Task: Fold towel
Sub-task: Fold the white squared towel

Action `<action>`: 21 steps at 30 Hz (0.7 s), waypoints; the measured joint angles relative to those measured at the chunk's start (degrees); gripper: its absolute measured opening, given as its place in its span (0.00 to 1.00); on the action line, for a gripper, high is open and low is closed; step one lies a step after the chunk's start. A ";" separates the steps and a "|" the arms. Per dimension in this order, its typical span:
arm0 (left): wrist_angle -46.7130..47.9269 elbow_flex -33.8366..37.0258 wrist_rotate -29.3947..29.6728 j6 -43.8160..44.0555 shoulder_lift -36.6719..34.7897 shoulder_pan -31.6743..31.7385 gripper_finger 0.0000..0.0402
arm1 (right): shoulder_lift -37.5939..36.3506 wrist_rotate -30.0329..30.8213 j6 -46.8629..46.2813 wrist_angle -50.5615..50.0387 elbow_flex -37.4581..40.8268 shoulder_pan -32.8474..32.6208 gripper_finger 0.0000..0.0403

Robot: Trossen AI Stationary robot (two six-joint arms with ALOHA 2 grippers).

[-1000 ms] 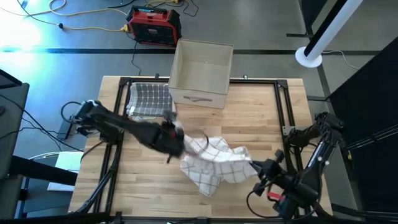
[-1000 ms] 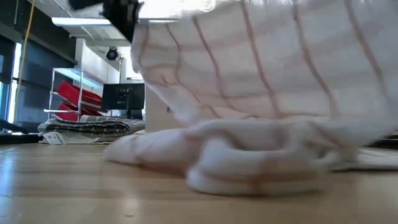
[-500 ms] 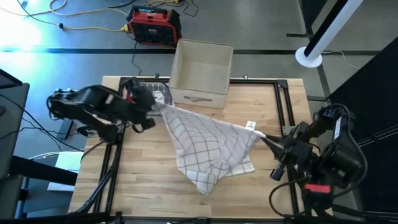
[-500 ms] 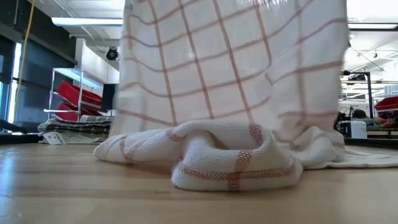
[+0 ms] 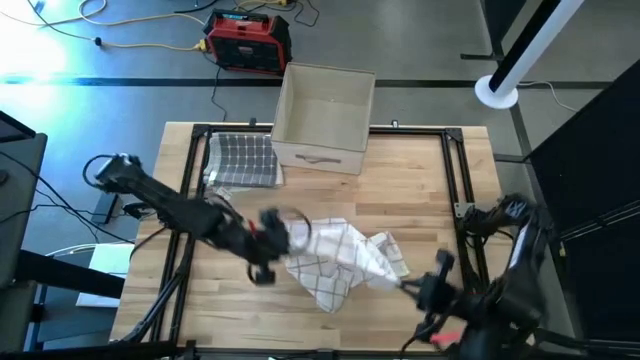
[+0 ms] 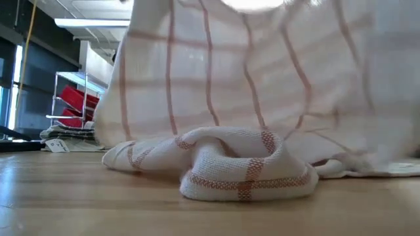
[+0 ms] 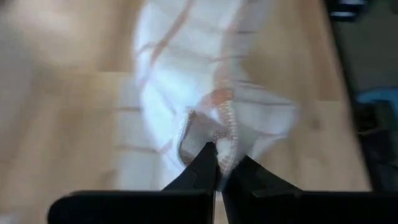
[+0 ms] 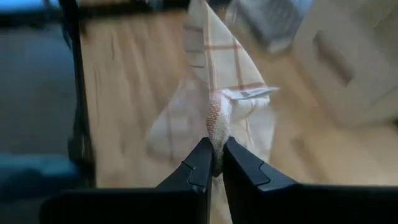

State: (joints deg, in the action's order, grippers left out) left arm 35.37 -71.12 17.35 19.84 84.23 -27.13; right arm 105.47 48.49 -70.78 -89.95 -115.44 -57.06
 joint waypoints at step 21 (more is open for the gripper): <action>-35.60 5.82 -21.84 1.02 23.01 0.90 0.35 | 9.99 -5.61 -11.00 -0.04 0.07 -2.23 0.03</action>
State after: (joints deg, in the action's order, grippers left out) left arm -0.23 -65.30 -4.49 20.86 107.24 -26.23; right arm 115.46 42.87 -81.78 -89.99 -115.37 -59.29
